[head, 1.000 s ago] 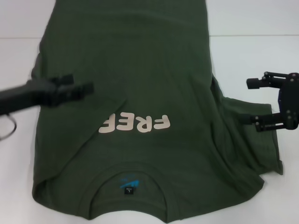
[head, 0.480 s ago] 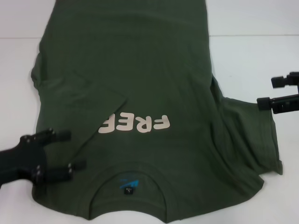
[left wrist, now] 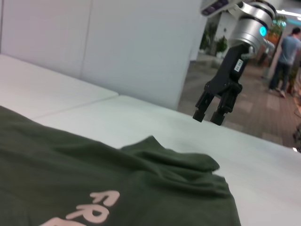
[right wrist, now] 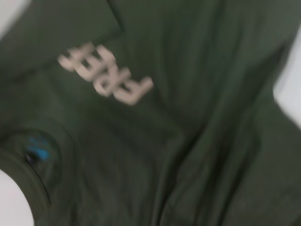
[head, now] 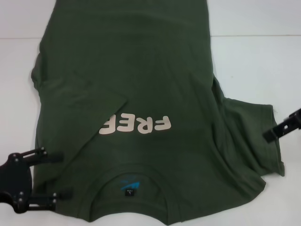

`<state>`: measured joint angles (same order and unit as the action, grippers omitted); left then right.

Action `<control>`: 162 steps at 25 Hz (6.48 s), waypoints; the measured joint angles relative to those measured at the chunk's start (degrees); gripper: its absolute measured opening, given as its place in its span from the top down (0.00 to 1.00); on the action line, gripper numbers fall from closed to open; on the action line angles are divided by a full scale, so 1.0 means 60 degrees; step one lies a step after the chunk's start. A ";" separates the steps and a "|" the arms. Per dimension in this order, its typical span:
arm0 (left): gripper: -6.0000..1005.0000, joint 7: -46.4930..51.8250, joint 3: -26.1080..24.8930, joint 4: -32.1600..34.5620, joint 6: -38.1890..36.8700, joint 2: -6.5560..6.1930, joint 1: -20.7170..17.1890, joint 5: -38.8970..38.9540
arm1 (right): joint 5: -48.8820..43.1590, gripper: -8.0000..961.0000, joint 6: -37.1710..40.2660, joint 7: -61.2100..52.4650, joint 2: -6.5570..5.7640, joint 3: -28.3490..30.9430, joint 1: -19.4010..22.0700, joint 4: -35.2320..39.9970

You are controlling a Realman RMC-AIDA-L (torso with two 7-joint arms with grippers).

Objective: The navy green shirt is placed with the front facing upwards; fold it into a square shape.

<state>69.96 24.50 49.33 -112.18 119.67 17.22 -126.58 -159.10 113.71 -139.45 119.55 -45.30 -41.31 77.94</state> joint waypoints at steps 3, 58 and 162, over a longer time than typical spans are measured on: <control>0.09 -0.0044 0.0085 0.0010 0.0036 -0.0002 0.0067 -0.0167 | -0.0682 0.05 0.0049 -0.1004 0.0011 -0.0734 -0.0228 -0.0337; 0.09 -0.0469 0.0520 -0.0003 0.0547 0.0020 0.0530 -0.0661 | -0.1284 0.97 -0.2511 -0.2500 0.0026 -0.2138 0.0029 -0.2950; 0.10 -0.0543 0.0311 -0.0178 0.0840 0.0081 0.0661 -0.0407 | 0.0891 0.60 -0.5014 -0.2317 -0.0173 -0.2055 -0.0914 -0.3933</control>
<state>66.70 26.37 48.26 -107.14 120.15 21.18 -129.02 -153.75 83.63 -153.35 118.51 -57.64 -46.79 54.34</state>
